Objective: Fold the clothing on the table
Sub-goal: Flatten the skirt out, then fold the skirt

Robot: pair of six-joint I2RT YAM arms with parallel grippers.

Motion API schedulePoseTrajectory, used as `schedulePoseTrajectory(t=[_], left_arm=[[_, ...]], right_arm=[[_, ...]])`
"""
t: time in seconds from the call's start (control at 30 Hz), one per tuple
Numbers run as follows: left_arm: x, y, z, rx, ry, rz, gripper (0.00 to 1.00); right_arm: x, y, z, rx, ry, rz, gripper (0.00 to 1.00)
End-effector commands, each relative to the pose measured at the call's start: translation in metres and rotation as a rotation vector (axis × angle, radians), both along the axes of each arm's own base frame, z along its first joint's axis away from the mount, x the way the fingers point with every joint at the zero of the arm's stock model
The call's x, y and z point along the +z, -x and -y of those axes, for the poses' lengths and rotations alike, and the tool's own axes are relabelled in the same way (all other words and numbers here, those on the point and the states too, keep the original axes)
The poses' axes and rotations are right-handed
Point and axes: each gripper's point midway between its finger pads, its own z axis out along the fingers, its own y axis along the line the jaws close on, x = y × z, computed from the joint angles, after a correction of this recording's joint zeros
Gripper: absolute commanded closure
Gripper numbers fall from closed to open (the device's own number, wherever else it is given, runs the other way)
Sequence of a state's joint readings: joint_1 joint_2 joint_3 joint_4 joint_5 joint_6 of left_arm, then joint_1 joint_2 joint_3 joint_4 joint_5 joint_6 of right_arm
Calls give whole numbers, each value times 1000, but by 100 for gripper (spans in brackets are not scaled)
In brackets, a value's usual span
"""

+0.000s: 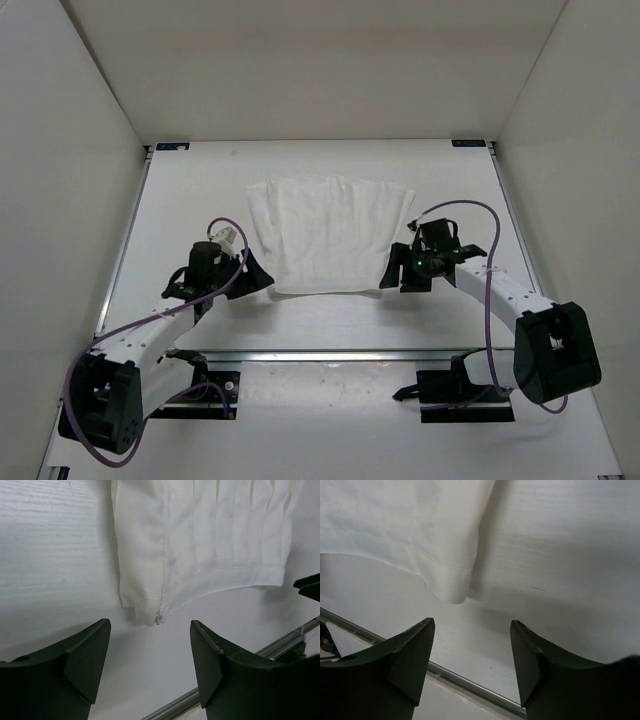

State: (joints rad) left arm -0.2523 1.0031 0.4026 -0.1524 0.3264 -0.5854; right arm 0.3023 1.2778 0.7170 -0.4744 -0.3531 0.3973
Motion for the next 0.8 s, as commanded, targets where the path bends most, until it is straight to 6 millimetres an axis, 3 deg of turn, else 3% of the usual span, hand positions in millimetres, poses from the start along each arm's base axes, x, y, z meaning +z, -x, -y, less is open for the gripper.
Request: schedulePoseTrajectory(t=[0.0,0.1,0.2,0.4,0.77], left_arm=[[1,-6,10,-31,-33,20,24],[2,-16,11,-45,-73,16,27],[3,-19,16,-82,-119,-4,37],[15,-28,32,-115,-178,17,39],[-6,-23,30,-189,-427,-88,41]], right_arm=[[11,-15,-4,-46,-69,86,40],[6,-14,-1,-49,-67,70,38],[-1,-9,4,-53,-44,59,37],[-8,-3,3,-50,-52,47,38],[-14,2,4,-53,-45,35,38]])
